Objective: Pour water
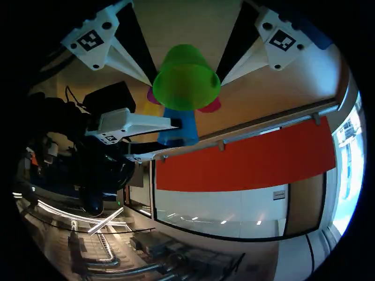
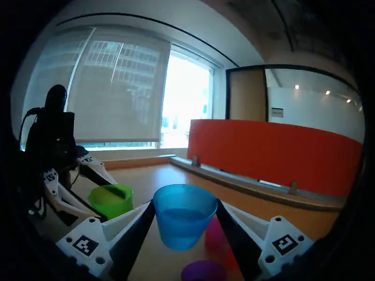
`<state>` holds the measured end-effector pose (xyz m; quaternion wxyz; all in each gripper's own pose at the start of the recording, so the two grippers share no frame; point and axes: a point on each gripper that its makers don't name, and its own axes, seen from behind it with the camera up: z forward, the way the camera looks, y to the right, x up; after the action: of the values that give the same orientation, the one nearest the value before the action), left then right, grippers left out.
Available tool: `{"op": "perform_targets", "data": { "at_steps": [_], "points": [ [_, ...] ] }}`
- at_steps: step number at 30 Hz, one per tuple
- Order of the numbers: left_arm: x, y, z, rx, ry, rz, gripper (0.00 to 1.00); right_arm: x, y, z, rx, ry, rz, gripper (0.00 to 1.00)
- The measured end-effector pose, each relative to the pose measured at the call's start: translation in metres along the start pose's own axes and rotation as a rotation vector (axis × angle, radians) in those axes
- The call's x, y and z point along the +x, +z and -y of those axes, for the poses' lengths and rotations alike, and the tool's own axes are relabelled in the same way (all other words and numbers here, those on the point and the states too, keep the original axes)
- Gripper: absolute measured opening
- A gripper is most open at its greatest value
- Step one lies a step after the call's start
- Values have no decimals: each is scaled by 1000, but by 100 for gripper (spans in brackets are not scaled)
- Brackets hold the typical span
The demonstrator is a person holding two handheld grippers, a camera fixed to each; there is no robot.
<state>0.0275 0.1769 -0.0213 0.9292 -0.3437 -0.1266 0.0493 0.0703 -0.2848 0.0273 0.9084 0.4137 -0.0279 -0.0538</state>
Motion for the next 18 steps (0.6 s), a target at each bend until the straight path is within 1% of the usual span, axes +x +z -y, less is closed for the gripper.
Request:
{"op": "perform_targets", "data": {
  "at_steps": [6,12,18],
  "points": [
    [1,-1,-2,-4,-4,0,86,9,-5,3,-17,16,-50,94],
    [0,-3,-3,-7,11,5,86,11,-10,0,-25,20,-55,94],
    [3,-2,-2,-4,5,-8,86,11,-14,2,-27,2,-46,94]
  ]
}}
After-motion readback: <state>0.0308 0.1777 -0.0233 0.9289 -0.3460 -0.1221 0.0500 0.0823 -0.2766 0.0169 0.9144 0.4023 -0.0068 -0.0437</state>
